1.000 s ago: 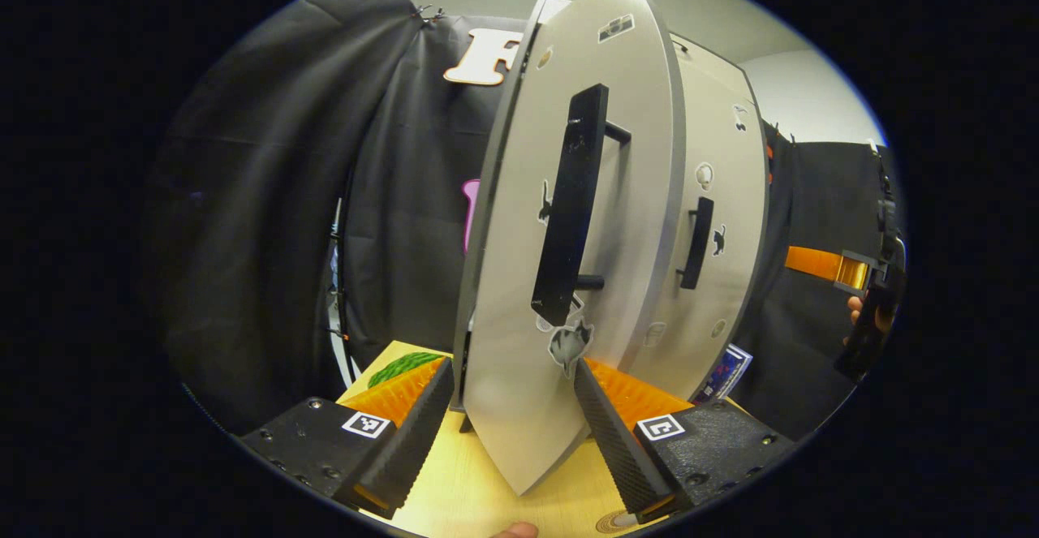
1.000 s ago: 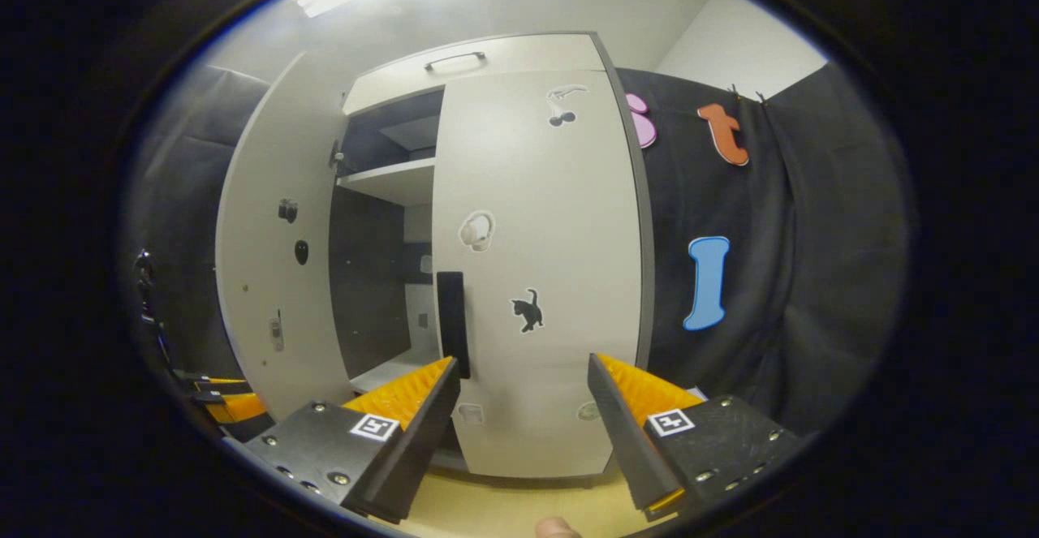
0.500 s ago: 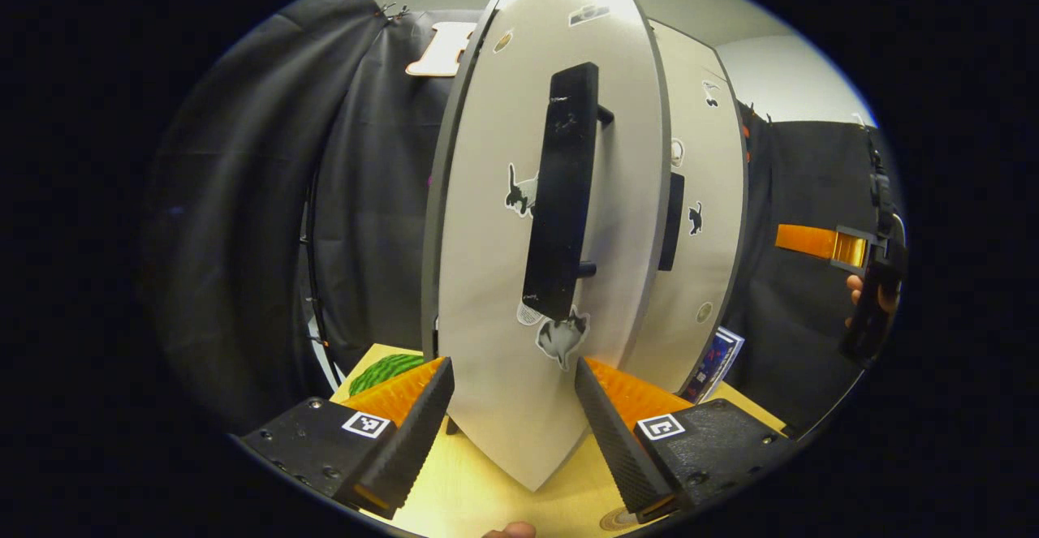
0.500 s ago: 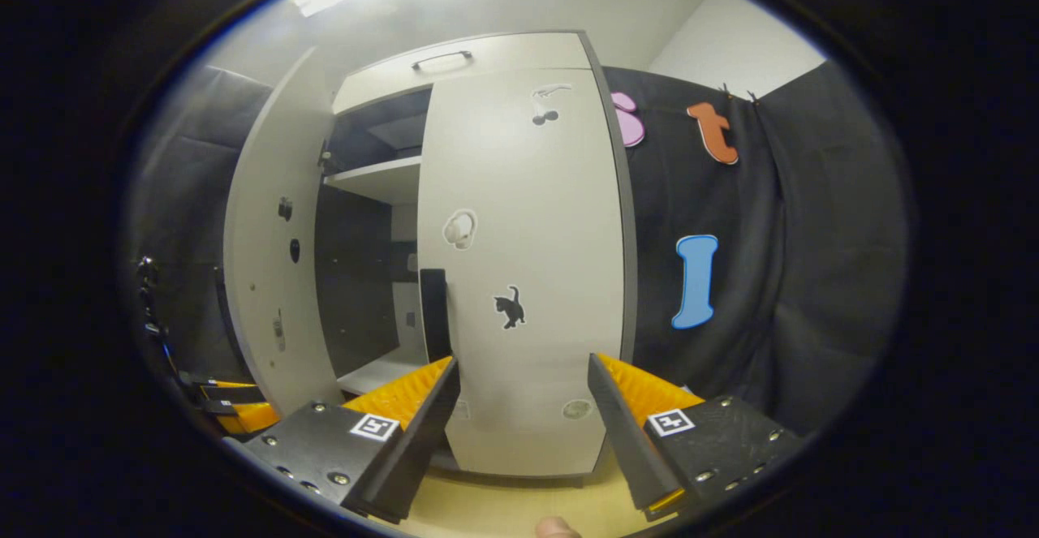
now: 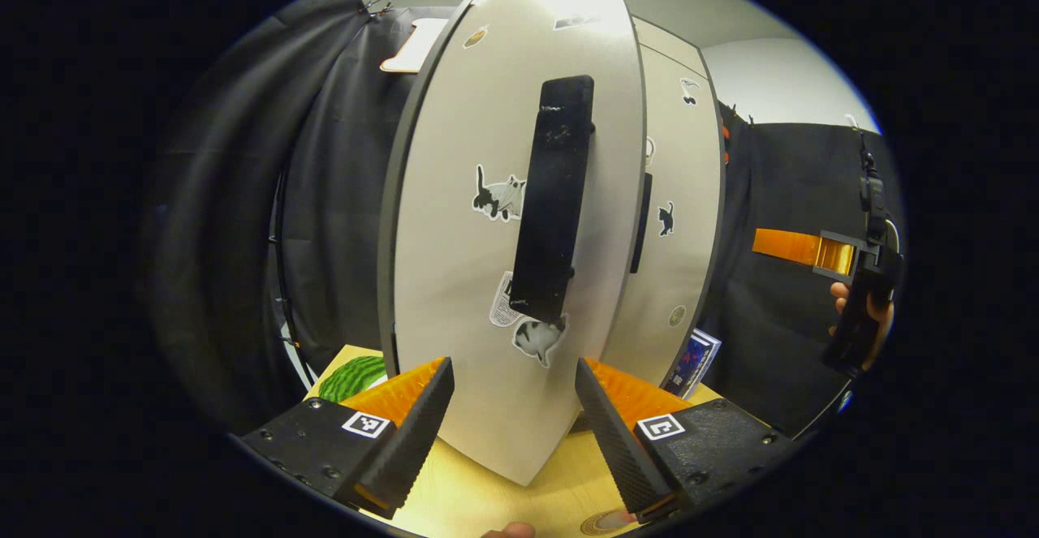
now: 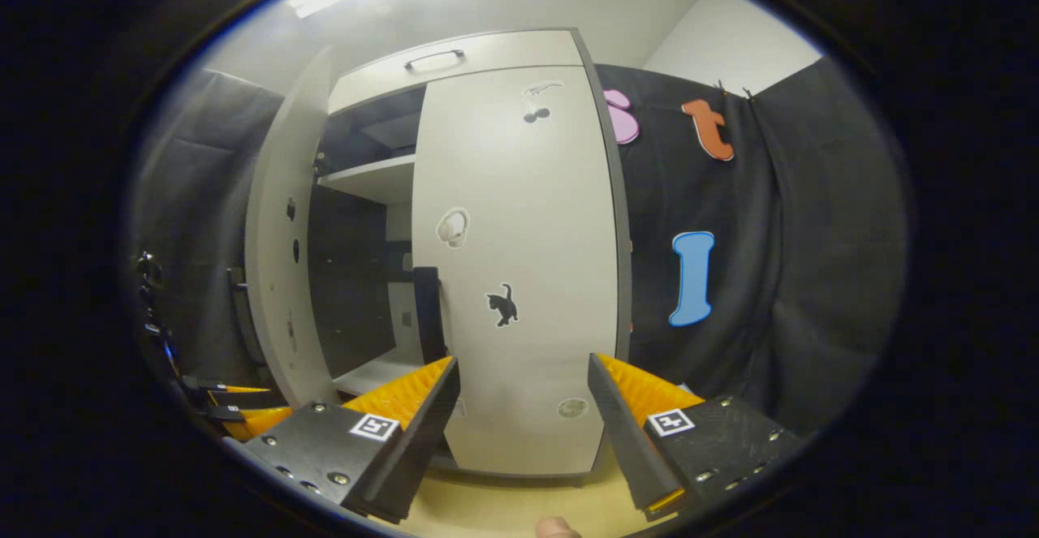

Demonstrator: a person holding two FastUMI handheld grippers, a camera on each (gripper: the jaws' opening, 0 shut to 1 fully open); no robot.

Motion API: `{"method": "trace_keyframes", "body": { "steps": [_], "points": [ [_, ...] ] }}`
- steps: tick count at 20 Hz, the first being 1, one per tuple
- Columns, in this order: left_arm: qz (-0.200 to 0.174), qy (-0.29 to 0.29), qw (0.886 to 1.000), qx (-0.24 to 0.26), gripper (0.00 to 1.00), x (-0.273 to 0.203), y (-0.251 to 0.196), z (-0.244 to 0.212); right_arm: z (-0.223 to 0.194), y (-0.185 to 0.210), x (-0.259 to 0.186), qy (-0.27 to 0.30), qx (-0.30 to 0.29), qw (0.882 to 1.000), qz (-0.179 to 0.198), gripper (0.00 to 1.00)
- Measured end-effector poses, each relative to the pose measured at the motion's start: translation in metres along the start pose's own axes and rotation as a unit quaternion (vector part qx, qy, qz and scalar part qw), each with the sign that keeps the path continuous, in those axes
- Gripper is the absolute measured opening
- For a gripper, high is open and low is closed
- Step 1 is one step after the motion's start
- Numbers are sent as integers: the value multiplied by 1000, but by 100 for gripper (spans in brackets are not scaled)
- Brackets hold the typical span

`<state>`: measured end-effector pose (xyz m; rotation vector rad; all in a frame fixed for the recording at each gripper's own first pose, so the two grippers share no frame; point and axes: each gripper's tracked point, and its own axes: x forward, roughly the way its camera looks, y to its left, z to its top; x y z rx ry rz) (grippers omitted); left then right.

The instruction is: Grasp the bottle in the cabinet with the left hand and place it on the coaster, then close the right door with the right hand and the left door with the left hand.

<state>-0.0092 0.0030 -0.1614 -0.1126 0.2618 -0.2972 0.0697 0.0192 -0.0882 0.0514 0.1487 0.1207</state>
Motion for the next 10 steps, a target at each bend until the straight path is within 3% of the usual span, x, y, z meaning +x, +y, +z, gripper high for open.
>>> {"method": "trace_keyframes", "body": {
  "steps": [10],
  "points": [
    [-3,-37,999,0,95,6,-25,38,6,-10,-11,-6,10,1000,-2,96]
  ]
}}
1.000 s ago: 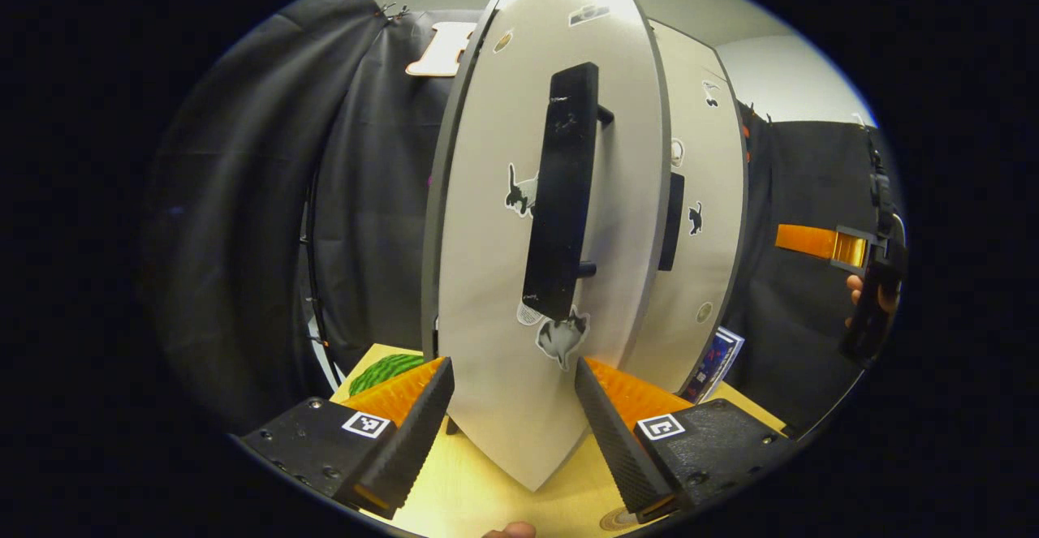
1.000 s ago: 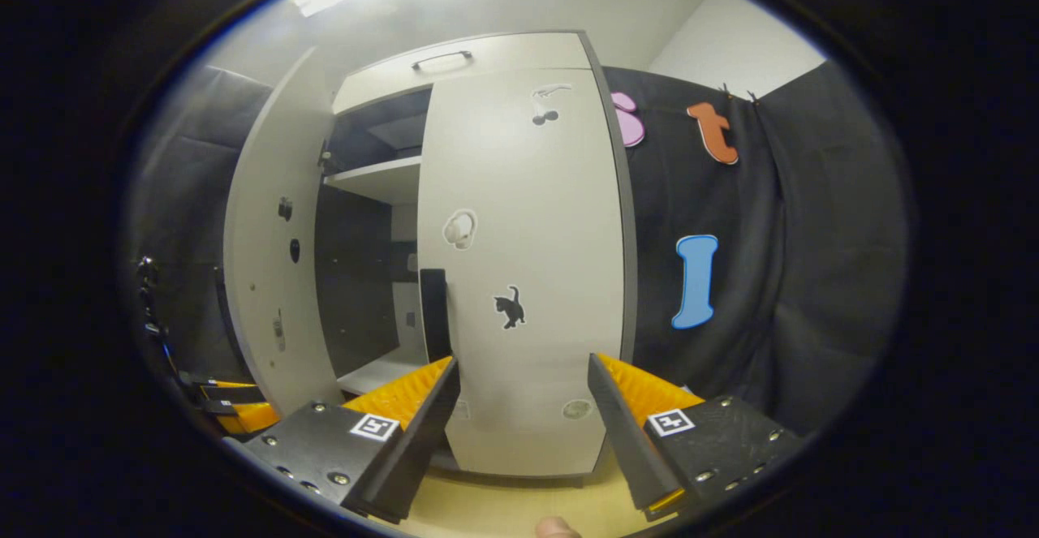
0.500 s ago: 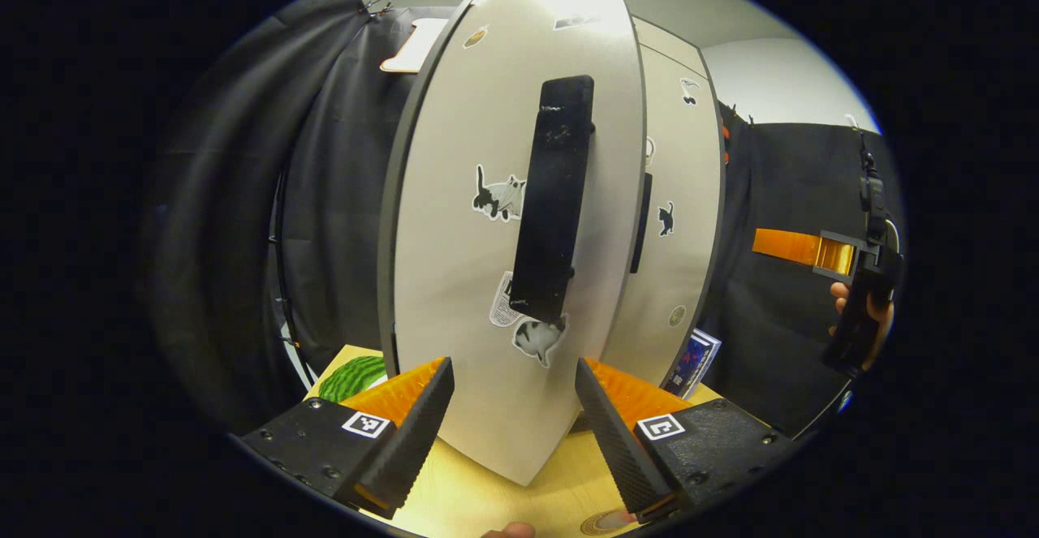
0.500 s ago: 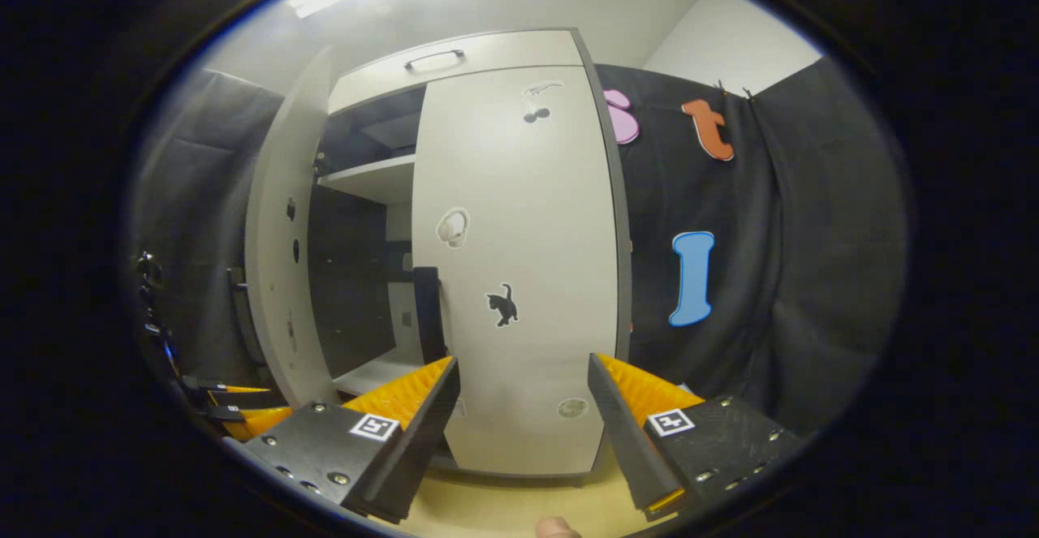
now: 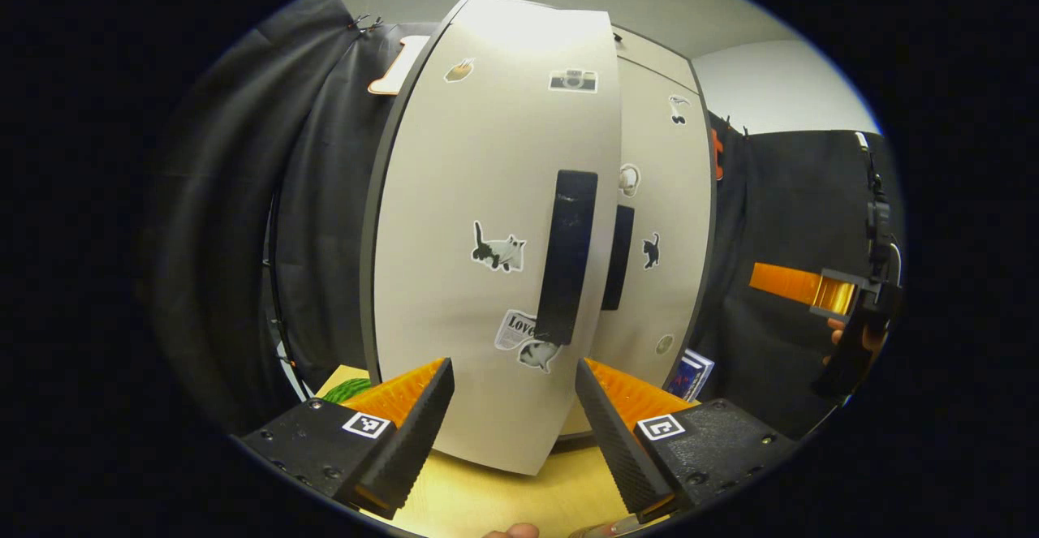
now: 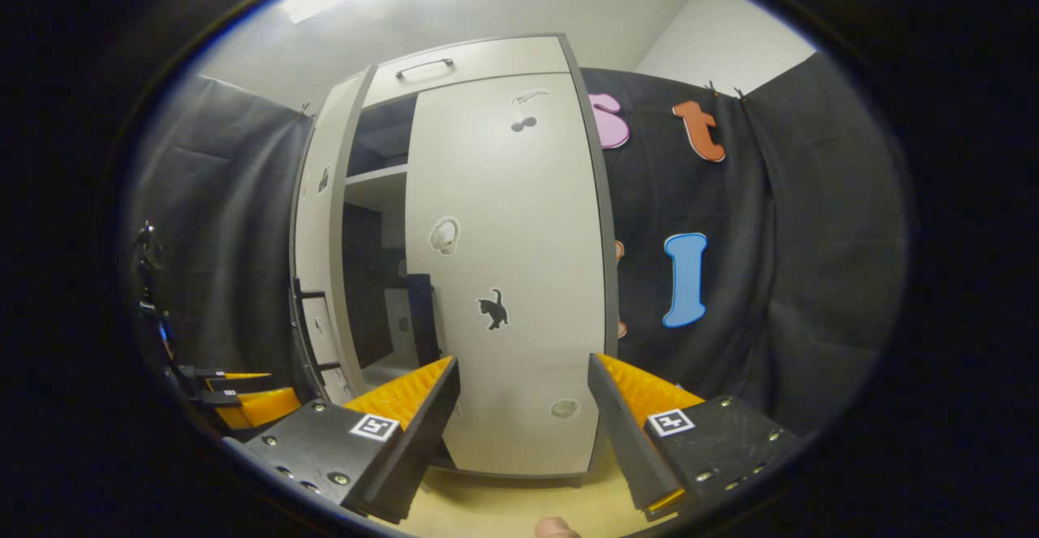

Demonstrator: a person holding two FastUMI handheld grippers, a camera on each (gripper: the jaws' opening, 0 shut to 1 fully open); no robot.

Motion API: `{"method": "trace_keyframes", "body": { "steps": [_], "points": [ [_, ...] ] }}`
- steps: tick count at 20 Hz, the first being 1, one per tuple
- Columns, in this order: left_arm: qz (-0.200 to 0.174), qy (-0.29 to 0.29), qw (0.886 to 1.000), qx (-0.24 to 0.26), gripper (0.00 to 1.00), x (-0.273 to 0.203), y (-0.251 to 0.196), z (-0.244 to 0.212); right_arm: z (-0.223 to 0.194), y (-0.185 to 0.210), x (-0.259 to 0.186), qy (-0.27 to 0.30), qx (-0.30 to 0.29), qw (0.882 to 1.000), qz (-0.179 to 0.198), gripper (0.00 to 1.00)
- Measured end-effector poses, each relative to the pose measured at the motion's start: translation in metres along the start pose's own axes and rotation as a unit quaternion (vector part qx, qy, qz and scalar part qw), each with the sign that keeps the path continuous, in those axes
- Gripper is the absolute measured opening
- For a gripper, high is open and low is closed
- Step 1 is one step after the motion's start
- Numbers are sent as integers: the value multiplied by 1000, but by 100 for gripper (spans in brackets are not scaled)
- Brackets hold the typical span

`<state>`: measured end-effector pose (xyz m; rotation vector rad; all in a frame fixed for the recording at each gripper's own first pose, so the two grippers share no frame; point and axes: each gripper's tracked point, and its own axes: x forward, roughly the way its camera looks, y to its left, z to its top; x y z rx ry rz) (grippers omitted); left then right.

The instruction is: Grasp the bottle in the cabinet with the left hand and place it on the coaster, then close the right door with the right hand and the left door with the left hand.

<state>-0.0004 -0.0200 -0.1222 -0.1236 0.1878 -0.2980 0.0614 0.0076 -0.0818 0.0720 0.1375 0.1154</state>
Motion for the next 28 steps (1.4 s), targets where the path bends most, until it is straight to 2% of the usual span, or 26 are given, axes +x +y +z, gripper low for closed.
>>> {"method": "trace_keyframes", "body": {
  "steps": [3,4,6,15,18,25,28],
  "points": [
    [-4,-2,1000,-9,95,-1,-9,5,1,0,-4,-1,2,1000,4,96],
    [-3,-3,1000,-10,90,0,-11,6,1,1,-6,0,2,1000,6,96],
    [-1,-3,1000,-11,95,-1,-15,6,0,2,-8,2,1,1000,10,96],
    [-1,-2,1000,-8,95,-2,-33,16,-3,7,-18,11,2,1000,22,96],
    [12,-4,1000,-3,95,1,-37,31,4,8,-19,9,2,1000,24,96],
    [67,-32,997,13,96,7,-50,108,83,-25,-14,-45,9,999,-12,95],
    [73,-61,995,8,96,4,-69,138,111,-42,-24,-72,12,997,-18,95]
  ]
}}
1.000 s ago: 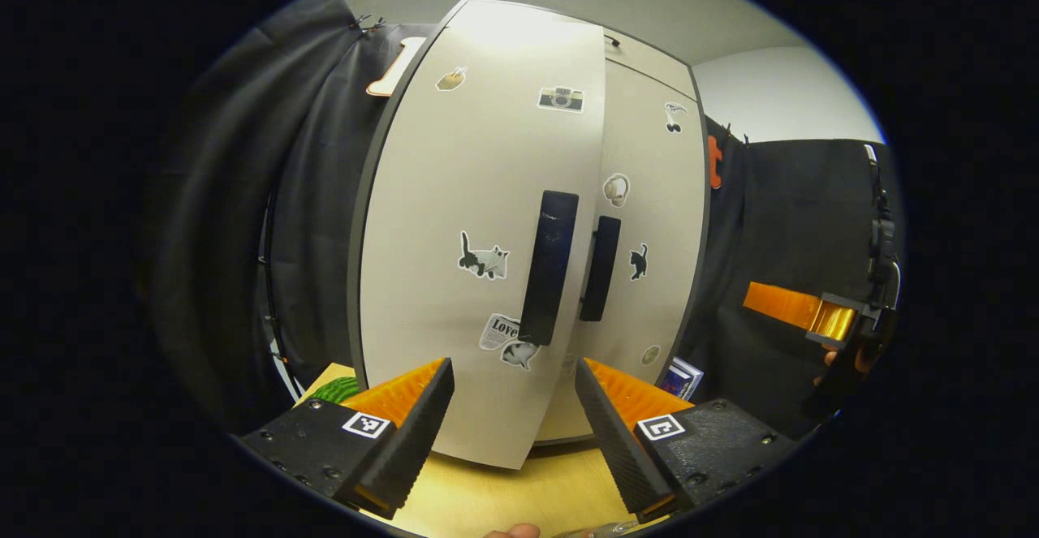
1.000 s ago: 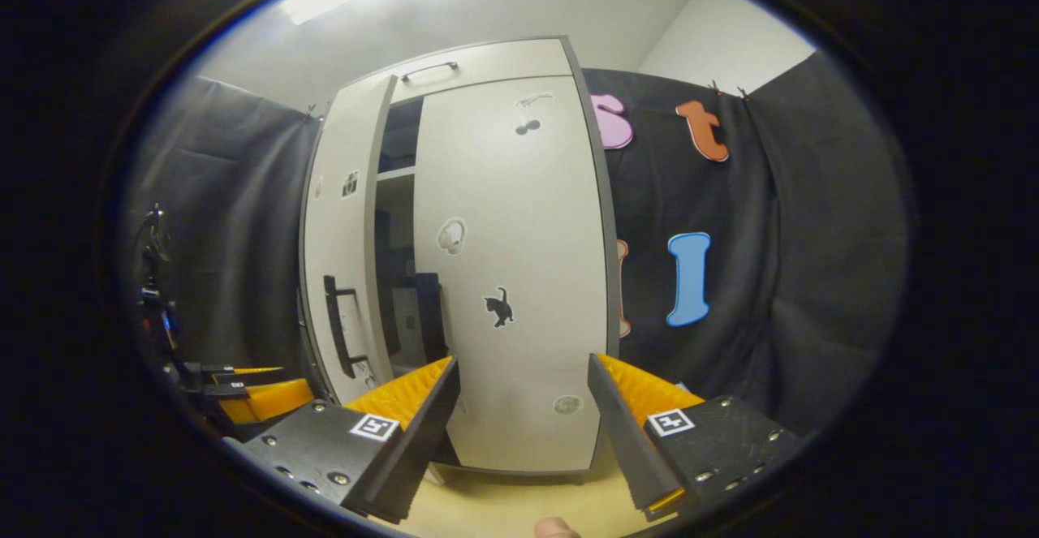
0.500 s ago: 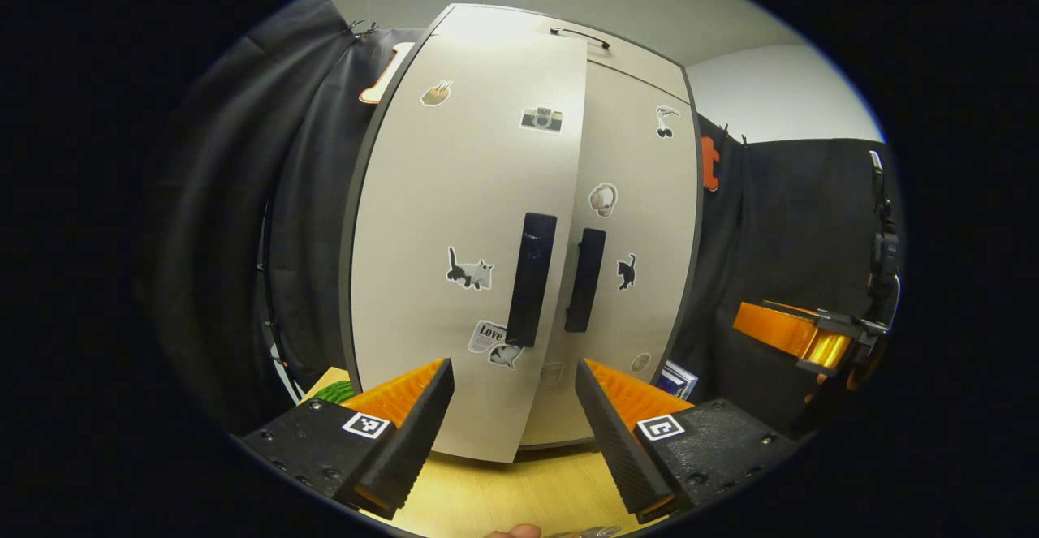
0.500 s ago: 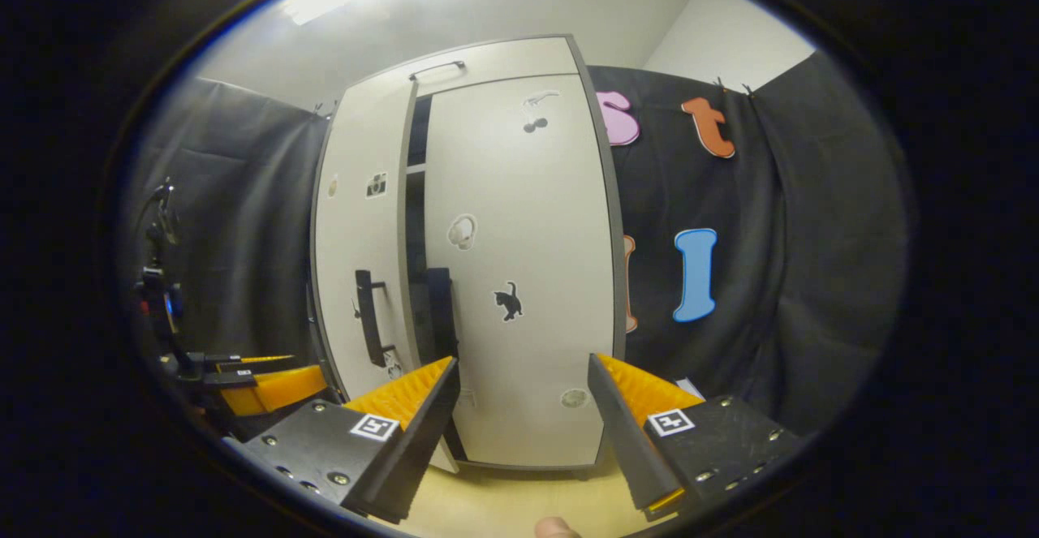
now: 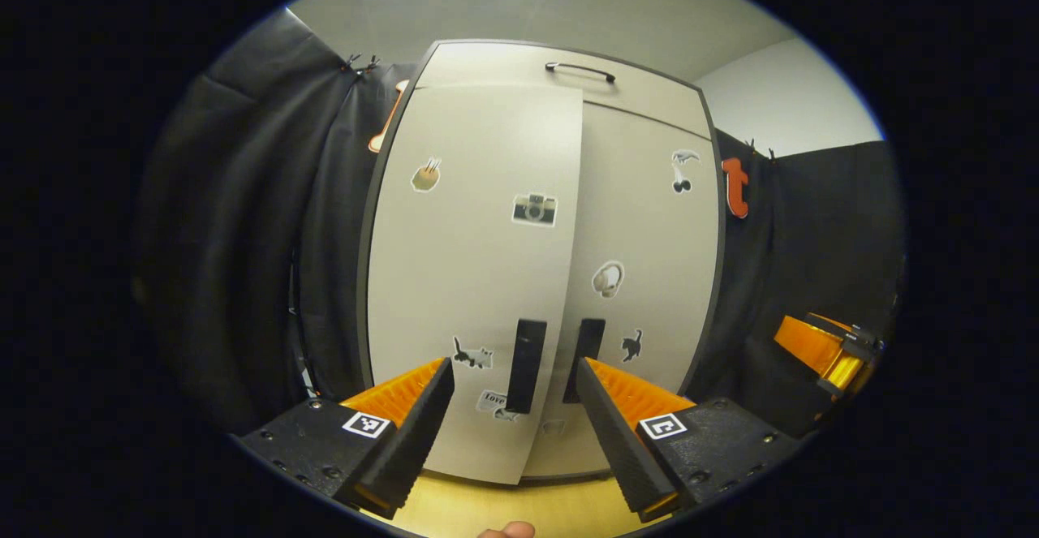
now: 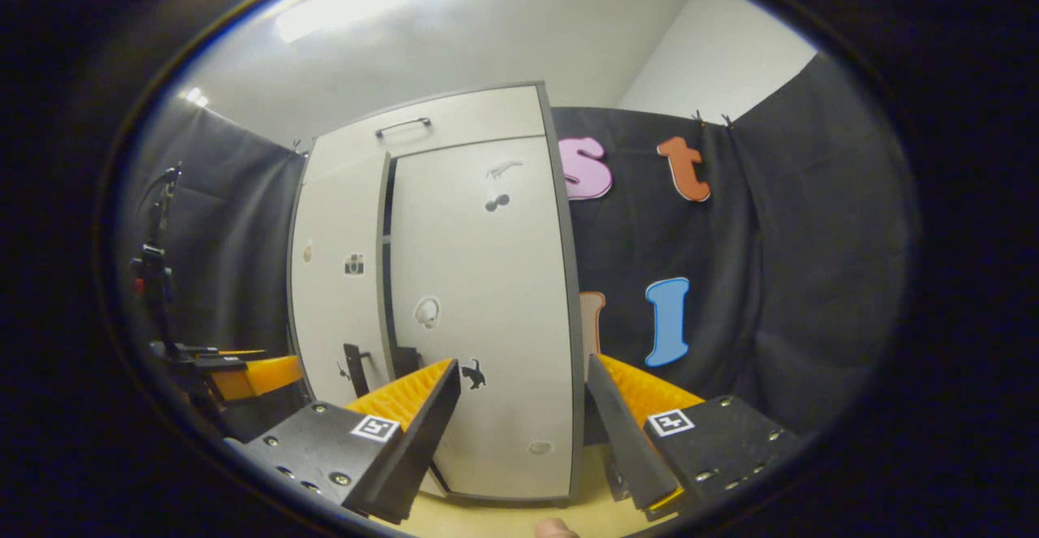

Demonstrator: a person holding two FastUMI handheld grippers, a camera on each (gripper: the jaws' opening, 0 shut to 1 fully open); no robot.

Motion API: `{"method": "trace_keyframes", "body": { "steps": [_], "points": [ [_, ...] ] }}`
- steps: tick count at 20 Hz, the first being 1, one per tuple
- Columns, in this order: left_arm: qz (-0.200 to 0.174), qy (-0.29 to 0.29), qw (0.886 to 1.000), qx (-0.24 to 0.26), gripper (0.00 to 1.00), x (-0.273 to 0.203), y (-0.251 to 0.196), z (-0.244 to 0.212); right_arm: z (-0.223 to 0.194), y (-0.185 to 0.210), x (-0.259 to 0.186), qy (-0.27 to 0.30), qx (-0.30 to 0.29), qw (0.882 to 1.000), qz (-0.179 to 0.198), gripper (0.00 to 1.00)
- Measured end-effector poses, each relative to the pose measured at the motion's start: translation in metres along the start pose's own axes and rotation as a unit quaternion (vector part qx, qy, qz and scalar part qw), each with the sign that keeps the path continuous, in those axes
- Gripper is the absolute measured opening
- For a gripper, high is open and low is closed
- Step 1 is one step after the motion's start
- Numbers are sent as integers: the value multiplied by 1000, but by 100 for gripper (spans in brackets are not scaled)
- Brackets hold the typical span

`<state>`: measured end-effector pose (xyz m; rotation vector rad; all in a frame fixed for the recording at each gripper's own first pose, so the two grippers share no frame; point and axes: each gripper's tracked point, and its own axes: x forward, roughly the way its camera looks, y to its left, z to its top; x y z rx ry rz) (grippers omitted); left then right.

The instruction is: Grasp the bottle in the cabinet with the left hand and place it on the coaster, then close the right door with the right hand and the left door with the left hand.

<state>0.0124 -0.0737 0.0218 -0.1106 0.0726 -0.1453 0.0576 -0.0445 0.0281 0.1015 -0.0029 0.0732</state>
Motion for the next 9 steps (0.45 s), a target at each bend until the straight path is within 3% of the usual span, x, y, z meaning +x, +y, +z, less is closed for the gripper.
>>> {"method": "trace_keyframes", "body": {
  "steps": [8,9],
  "points": [
    [1,-30,999,19,95,-11,-68,27,18,-53,-23,-8,-13,1000,-4,95],
    [-1,-32,999,24,91,-14,-81,27,19,-61,-26,-9,-15,1000,-2,95]
  ]
}}
